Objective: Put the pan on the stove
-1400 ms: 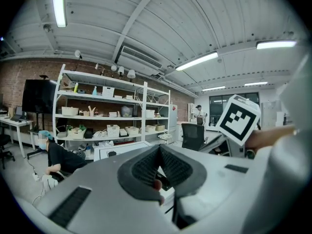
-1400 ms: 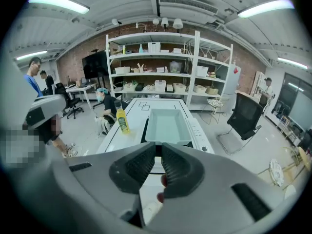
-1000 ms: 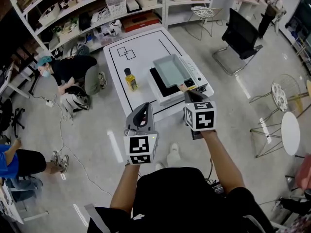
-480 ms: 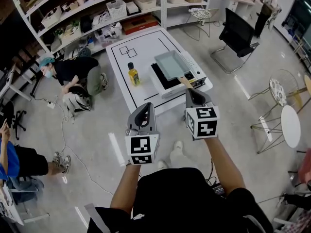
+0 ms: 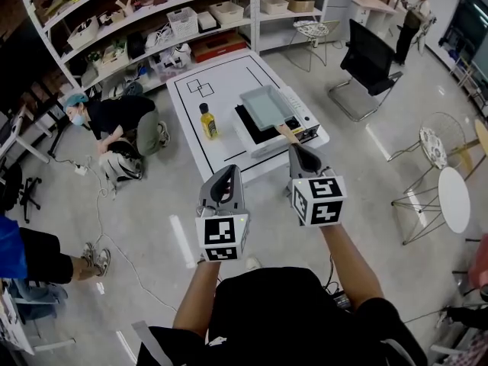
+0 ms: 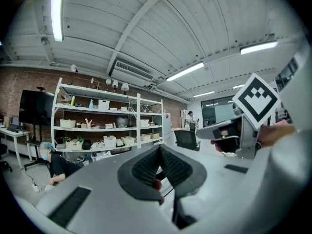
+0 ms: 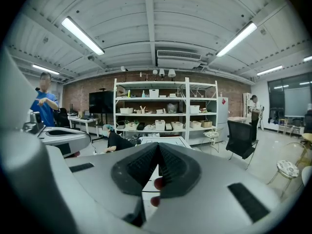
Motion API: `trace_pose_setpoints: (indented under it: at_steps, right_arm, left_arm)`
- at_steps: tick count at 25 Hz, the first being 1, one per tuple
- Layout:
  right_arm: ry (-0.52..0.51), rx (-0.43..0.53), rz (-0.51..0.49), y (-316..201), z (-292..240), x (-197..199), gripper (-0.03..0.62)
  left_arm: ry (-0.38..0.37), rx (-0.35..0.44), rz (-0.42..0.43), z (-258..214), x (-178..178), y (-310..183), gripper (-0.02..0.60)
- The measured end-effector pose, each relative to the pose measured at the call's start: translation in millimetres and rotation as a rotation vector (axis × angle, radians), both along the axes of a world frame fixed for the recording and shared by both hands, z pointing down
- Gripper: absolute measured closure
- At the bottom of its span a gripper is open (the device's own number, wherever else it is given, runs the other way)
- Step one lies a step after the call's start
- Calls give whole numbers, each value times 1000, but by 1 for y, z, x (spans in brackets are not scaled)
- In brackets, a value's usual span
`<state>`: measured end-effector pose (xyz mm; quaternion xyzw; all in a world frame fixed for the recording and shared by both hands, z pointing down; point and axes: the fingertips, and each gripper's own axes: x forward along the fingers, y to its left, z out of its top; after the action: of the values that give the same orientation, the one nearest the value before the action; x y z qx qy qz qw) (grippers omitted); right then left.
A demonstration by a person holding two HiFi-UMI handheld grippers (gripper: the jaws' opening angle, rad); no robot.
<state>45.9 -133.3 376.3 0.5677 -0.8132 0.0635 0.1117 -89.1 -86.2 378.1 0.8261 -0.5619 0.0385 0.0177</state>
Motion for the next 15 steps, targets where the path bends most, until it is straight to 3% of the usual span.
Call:
trace_pose_setpoints:
  at_steps: [15]
  right_arm:
    - [1,28,-65,8,-14,40,591]
  left_arm:
    - [8,13,-45,-16,49,8,572]
